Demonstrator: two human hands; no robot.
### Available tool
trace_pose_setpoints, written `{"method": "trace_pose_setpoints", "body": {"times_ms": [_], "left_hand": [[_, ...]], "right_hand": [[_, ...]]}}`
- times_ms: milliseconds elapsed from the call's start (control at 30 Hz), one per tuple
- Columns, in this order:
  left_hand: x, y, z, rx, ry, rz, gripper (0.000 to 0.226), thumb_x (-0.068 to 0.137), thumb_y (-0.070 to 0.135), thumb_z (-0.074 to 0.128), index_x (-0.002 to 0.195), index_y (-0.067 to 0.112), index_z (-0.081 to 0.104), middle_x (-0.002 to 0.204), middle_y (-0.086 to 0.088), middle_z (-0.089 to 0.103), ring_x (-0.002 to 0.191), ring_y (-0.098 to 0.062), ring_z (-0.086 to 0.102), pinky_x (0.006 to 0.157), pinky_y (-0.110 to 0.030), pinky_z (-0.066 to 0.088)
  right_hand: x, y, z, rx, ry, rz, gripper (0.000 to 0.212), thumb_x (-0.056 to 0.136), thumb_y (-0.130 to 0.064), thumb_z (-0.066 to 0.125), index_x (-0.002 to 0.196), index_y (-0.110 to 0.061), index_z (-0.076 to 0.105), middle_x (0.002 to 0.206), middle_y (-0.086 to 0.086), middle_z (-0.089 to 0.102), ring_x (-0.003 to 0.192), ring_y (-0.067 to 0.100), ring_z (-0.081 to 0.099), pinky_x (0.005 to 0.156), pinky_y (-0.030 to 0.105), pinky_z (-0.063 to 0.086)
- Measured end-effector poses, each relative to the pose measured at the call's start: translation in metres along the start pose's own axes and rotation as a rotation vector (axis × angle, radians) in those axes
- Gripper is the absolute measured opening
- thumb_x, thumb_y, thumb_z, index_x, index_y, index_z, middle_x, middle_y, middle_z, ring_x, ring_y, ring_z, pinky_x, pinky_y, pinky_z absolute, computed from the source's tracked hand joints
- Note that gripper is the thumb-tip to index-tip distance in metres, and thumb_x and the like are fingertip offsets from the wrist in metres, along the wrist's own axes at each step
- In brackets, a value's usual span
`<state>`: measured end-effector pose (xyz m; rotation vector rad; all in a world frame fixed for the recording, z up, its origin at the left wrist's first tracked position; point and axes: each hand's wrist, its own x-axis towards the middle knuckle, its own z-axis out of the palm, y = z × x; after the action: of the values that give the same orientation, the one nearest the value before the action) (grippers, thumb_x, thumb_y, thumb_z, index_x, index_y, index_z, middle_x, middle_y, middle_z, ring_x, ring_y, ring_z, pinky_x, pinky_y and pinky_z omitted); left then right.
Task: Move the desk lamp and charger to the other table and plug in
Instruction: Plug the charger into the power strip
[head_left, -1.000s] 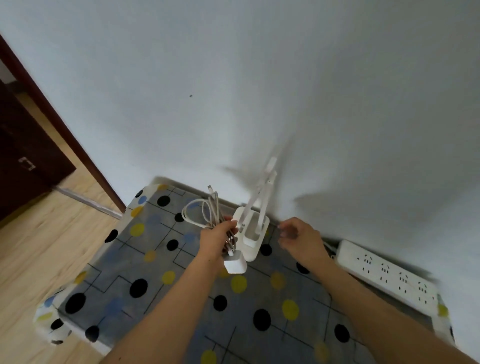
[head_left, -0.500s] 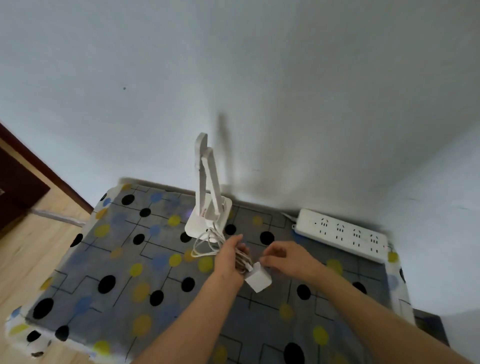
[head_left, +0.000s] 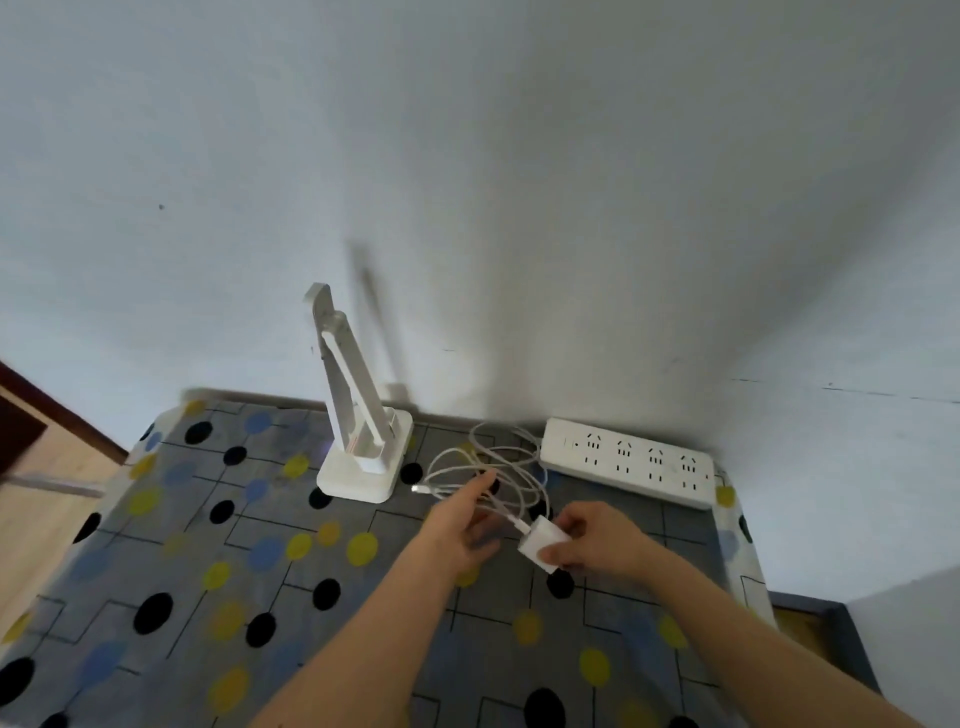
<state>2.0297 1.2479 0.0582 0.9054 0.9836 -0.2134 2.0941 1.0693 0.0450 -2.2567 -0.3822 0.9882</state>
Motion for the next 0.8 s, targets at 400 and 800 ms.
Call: {"method": "trace_pose_setpoints", "body": {"times_ms": [400, 800], "left_hand": [[0.007, 0.007, -0.017, 0.787, 0.121, 0.558, 0.013, 0.085, 0.027, 0.066, 0.078, 0.019, 0.059, 0.078, 0.002, 0.062, 0.068, -0.012, 0.057, 0.061, -0.024, 0.044], [0.002, 0.005, -0.004, 1.12, -0.115, 0.644, 0.016, 0.087, 0.027, 0.06, 0.084, 0.012, 0.066, 0.077, 0.0, 0.063, 0.071, -0.014, 0.057, 0.069, -0.027, 0.045]], "right_hand": [[0.001, 0.004, -0.034, 0.161, 0.081, -0.023, 0.017, 0.068, -0.024, 0.082, 0.08, -0.023, 0.071, 0.081, -0.002, 0.071, 0.073, 0.011, 0.066, 0.068, 0.025, 0.055], [-0.027, -0.036, -0.065, 1.208, 0.198, -0.006, 0.012, 0.085, -0.017, 0.066, 0.092, -0.008, 0.062, 0.062, 0.006, 0.067, 0.049, 0.013, 0.061, 0.043, 0.021, 0.052]]}}
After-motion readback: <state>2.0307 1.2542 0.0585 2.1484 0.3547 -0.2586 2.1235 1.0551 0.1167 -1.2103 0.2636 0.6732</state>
